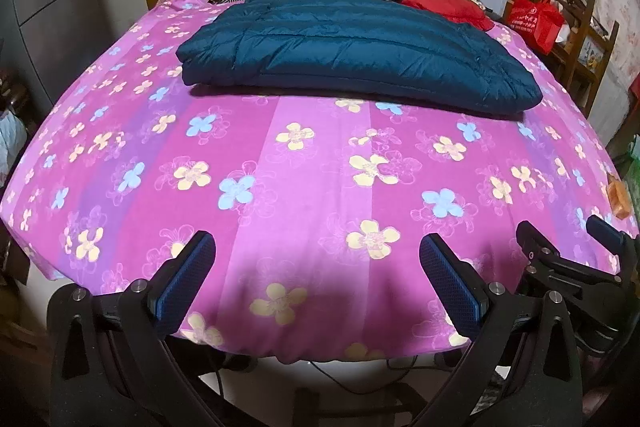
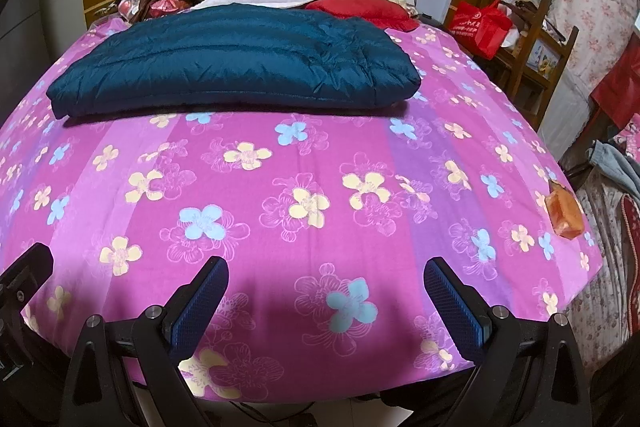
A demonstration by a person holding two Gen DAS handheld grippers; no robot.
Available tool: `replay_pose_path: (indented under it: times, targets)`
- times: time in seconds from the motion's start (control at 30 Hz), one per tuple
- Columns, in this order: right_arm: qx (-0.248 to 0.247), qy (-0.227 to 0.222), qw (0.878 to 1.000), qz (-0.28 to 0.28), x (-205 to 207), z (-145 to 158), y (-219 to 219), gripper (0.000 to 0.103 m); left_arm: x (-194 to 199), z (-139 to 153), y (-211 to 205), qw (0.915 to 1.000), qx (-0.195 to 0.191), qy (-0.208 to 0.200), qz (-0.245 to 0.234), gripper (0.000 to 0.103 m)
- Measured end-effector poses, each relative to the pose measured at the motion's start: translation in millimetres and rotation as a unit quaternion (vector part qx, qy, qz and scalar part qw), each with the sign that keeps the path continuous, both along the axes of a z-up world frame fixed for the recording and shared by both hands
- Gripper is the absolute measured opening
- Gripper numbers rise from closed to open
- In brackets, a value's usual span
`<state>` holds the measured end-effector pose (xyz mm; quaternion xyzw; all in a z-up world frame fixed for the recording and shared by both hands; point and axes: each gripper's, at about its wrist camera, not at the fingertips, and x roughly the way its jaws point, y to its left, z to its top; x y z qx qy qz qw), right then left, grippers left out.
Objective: Fold large clothes
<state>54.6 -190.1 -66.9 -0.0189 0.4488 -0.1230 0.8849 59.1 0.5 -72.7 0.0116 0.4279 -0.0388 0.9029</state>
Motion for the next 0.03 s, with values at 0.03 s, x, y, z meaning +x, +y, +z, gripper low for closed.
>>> replay_pose_path:
  times: [0.03]
  targets:
    - [0.001,0.002,1.0,0.0,0.3,-0.9,0.1,0.098,0.1,-0.1,0.3,1.0,0.0,0.001,0.001,0.102]
